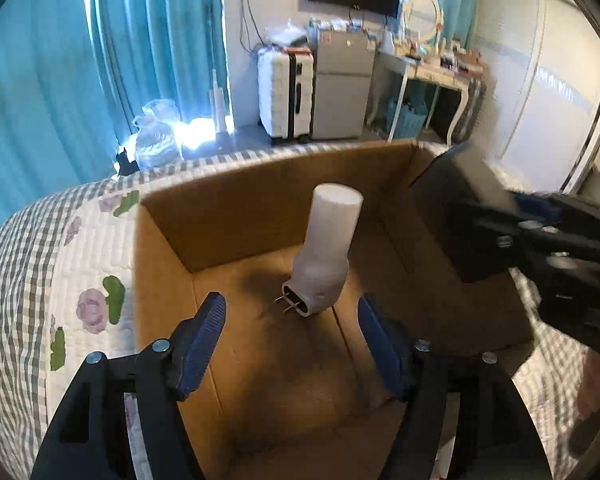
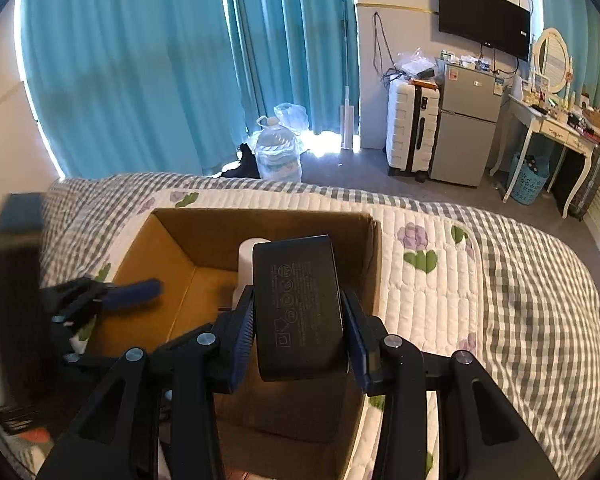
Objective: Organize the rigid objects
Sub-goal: 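Carry both items into the cardboard box and open both grippers to release them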
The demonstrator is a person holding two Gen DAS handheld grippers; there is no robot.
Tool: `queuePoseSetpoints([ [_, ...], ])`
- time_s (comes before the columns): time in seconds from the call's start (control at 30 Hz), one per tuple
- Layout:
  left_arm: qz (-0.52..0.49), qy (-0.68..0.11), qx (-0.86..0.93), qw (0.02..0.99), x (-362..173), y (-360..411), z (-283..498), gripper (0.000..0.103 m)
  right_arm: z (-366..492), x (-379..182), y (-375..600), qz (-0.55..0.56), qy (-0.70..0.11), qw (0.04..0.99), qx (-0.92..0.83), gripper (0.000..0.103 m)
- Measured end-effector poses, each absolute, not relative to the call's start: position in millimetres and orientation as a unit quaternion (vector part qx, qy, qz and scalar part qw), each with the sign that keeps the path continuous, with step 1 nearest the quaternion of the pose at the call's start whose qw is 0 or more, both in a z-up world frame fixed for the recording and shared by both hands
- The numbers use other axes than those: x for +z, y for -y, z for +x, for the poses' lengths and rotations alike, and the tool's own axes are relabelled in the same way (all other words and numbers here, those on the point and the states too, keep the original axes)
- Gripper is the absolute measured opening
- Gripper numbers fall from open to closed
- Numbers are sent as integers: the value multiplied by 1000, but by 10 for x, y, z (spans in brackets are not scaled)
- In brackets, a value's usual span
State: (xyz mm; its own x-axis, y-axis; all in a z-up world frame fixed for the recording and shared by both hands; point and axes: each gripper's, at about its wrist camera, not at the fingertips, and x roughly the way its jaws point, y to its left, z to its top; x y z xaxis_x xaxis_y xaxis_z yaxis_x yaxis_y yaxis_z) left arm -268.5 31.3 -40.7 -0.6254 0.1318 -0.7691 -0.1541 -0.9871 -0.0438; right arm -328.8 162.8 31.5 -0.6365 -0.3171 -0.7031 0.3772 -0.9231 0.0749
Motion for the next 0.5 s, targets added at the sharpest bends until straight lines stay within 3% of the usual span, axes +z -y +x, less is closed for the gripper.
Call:
queuePoseSetpoints([
  [0.27,-415,39,907,63,-201,35,-2501,71,-3559,109,-1552,407,-31,153,-900,44],
  [0.33,-411,35,909,64,-162,44,-2424,71,-3499,159,-1542,389,-26,157,-907,70],
  [0.5,-408,27,909,78,-24,-29,-2246,71,-3305,384,-1465,364,-42,160,-917,74],
])
